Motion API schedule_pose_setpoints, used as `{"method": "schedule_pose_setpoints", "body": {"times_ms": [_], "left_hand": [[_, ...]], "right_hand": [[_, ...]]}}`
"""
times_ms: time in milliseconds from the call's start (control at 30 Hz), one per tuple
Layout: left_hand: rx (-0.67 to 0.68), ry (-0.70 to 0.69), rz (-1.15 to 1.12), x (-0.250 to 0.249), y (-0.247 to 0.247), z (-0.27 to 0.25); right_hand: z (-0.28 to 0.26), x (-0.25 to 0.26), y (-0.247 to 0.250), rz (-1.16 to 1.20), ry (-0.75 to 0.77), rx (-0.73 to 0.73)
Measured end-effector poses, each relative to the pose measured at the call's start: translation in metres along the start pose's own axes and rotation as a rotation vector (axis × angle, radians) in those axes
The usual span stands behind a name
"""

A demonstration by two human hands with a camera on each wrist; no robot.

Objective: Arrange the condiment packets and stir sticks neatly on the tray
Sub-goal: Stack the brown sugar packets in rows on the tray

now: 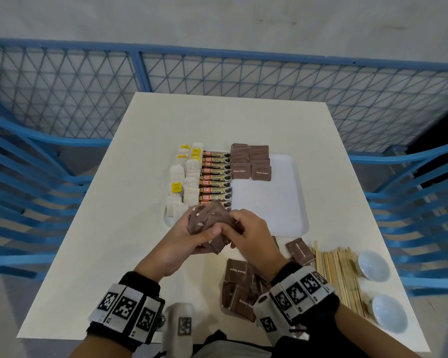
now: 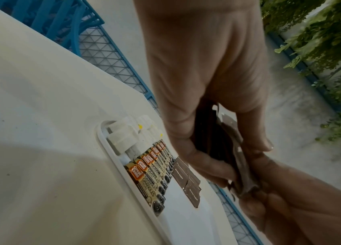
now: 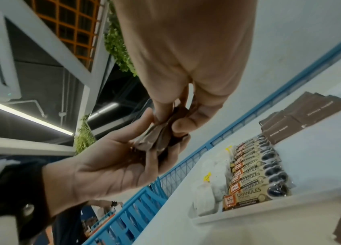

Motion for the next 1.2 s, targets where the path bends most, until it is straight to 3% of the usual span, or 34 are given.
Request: {"method": "schedule_pose_setpoints", "body": {"times_ms": [100, 233, 400, 500, 600, 700, 1200], "left_hand": [[-0.032, -0.034, -0.024, 0.000, 0.003, 0.002], [-0.055, -0.072, -0.026, 0.002, 0.006, 0.004], [-0.088, -0.126, -0.033, -0.002, 0.015, 0.006], [-0.086, -0.134, -0.027, -0.004, 0.020, 0.004], [-0.095, -0.141, -0.024, -0.004, 0.026, 0.003], [-0.104, -0.147, -0.017, -0.003, 0.028, 0.002], [-0.104, -0.105, 0.010, 0.005, 0.025, 0.000]], "right_hand": [[-0.004, 0.006, 0.002, -0.089, 0.103, -0.008], [-0.009, 0.005, 0.003, -0.222, 0.182, 0.139], [-0.009, -0.029, 0.029, -0.249, -0.015, 0.144], [-0.023, -0.066, 0.027, -0.409, -0.152, 0.285], [-0.043, -0.094, 0.012, -0.653, -0.196, 0.456], [-0.057, -0.105, -0.002, -0.697, -0.257, 0.545], [-0.055, -0.080, -0.003, -0.805, -0.155, 0.591]]}}
Point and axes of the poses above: each hand's wrist, its own z-axis towards the middle knuckle, its own y-axis out of the back of the hand, x = y × z, the point moved 7 cm from there along z, towards the middle knuckle, and after that the axes turned 11 degrees about -z, right-handed, at the moved point
